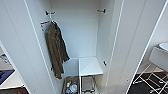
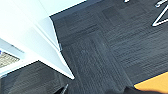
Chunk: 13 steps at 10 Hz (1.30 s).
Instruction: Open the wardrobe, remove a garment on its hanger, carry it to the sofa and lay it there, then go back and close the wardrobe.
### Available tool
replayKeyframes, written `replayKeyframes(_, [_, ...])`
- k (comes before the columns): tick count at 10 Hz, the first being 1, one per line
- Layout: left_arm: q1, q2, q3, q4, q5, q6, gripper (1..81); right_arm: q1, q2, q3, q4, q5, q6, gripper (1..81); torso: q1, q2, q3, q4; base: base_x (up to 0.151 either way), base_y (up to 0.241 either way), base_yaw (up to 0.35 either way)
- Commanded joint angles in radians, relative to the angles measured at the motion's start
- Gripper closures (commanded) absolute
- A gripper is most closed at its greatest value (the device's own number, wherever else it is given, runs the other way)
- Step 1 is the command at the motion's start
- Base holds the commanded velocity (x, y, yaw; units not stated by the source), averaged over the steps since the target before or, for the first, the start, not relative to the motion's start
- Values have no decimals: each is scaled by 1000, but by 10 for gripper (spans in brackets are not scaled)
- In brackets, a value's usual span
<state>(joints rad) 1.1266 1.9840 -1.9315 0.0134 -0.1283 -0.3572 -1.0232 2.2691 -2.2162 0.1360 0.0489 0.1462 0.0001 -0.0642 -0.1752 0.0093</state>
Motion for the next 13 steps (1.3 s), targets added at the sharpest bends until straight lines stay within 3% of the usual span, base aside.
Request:
replayKeyframes(1, [-277, -189, -41, -4, 145, -75, 10, 318, -112, -196, 11, -151, 58, 10, 0, 0, 0, 0, 0, 0, 0])
replayKeyframes(3, [-415, -186, -70, 7, 290, -75, 10, 445, -109, -255, 40, -222, 59, 10, 0, 0, 0, 0, 0, 0, 0])
replayKeyframes(4, [-470, -173, -76, 7, 320, -75, 10, 511, -112, -255, 78, -258, 59, 10, 0, 0, 0, 0, 0, 0, 0])
replayKeyframes(7, [-676, -137, -78, -9, 463, -75, 10, 649, -106, -146, 195, -399, 58, 10, 2, 1, -2, 0, 0, 0, 0])
replayKeyframes(10, [-816, -48, -70, -56, 607, -75, 10, 671, -84, 48, 240, -504, 56, 10, 2, 2, -2, 0, 0, 0, 0])
replayKeyframes(13, [-811, 107, -58, -111, 647, -74, 10, 646, -84, 243, 249, -506, 56, 10, 2, 3, -3, 0, 0, 0, 0])
